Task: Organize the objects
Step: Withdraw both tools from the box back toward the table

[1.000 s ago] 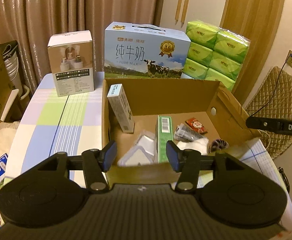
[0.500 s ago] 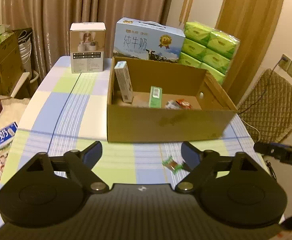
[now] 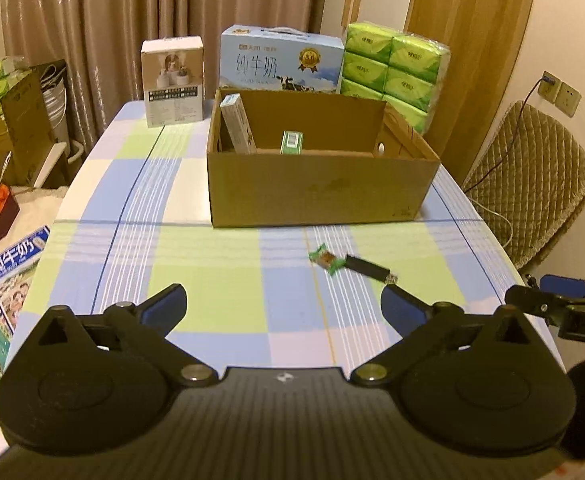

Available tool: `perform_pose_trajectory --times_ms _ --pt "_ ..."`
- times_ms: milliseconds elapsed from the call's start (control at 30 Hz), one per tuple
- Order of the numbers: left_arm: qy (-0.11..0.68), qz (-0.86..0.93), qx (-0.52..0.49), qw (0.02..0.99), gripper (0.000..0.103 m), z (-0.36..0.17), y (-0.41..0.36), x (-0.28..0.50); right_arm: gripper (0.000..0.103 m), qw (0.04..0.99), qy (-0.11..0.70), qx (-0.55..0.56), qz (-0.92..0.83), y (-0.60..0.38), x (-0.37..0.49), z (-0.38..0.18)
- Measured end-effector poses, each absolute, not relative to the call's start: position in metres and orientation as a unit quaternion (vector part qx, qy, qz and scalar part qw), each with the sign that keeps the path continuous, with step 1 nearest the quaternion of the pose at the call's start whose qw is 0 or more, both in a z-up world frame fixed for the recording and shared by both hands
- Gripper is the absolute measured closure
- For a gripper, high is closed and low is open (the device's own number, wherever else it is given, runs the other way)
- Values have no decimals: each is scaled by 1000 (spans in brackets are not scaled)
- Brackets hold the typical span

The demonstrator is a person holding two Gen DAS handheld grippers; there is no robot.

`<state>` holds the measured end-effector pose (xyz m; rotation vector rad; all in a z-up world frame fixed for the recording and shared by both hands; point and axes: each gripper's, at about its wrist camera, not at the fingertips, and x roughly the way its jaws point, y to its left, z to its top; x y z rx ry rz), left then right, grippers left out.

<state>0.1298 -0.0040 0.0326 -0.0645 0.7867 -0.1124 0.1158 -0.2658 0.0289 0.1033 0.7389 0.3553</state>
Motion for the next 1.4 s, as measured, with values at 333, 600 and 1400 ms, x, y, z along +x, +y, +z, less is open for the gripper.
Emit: perform_pose_trajectory --times_ms 333,600,1400 --pt "391 -54 -35 918 2 28 -6 105 21 917 356 49 173 -269 104 32" --pt "391 -56 -33 918 2 27 -6 103 21 916 358 47 175 -267 103 32" --pt "409 -66 -21 910 2 9 -14 118 21 908 379 42 171 -268 118 11"
